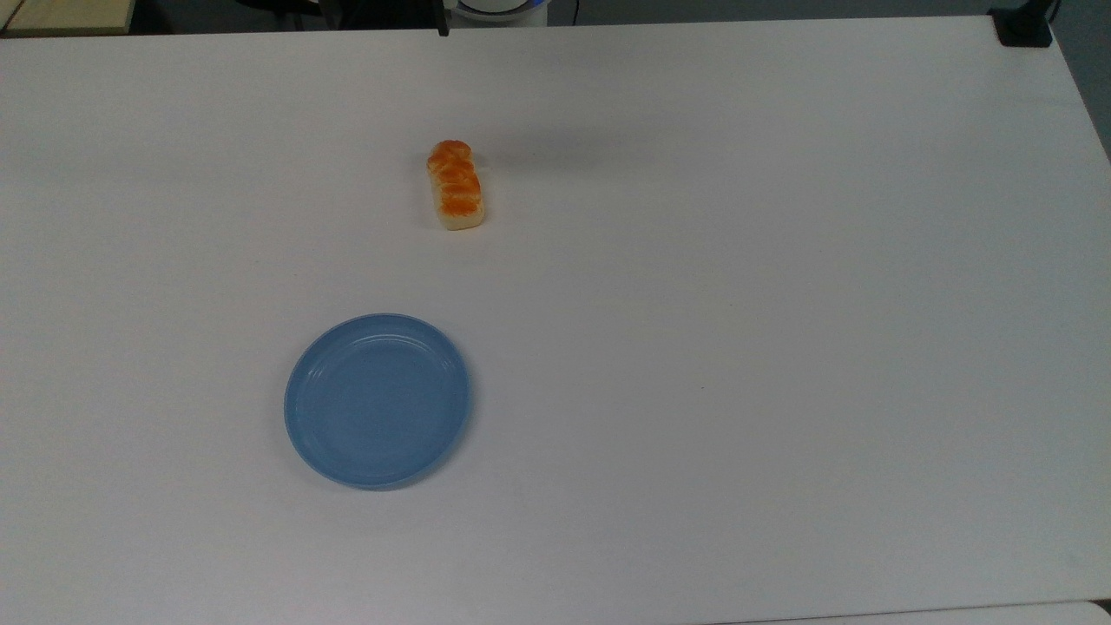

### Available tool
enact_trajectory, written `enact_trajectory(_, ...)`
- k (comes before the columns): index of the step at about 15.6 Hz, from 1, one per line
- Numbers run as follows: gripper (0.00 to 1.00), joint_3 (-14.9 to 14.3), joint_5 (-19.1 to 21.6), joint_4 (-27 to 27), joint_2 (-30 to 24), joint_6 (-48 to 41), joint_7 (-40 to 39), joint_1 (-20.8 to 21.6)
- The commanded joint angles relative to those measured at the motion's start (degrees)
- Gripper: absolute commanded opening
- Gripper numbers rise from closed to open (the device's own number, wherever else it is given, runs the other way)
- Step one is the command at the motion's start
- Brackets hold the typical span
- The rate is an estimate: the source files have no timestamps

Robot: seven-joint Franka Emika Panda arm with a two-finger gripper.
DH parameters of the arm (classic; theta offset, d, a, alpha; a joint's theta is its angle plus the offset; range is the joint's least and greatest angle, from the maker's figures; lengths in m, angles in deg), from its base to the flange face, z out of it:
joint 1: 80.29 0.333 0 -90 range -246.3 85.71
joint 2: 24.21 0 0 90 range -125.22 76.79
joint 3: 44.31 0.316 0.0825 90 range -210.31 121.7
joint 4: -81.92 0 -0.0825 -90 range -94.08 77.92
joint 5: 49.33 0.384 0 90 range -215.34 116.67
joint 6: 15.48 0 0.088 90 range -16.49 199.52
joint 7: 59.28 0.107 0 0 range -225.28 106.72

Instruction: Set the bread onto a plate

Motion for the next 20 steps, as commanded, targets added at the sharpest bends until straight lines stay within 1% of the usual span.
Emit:
enact_trajectory(1, 1.00, -0.16, 0.11, -1.45, -0.67, 0.84, -0.04, 0.42)
enact_trajectory(5, 1.00, -0.16, 0.11, -3.03, -1.02, -0.91, -0.47, 0.33)
enact_trajectory(6, 1.00, -0.16, 0.02, -3.99, -1.02, -0.75, -1.96, 0.33)
enact_trajectory(9, 1.00, -0.16, 0.02, -8.56, -1.46, 0.74, -11.61, 0.24)
enact_trajectory(11, 1.00, 0.01, 0.02, -11.72, -1.99, 2.06, -14.18, 0.24)
enact_trajectory(14, 1.00, 0.63, -0.24, -18.21, -3.30, 8.98, -17.52, 0.33)
enact_trajectory(15, 1.00, 1.06, -0.85, -21.11, -3.83, 11.88, -17.70, 0.42)
enact_trajectory(16, 1.00, 2.20, -1.81, -24.97, -5.06, 15.57, -17.70, 0.42)
enact_trajectory(18, 1.00, 2.74, -2.00, -28.51, -5.85, 19.45, -17.70, 0.51)
enact_trajectory(20, 1.00, 3.61, -3.13, -31.76, -6.29, 21.74, -17.62, 0.94)
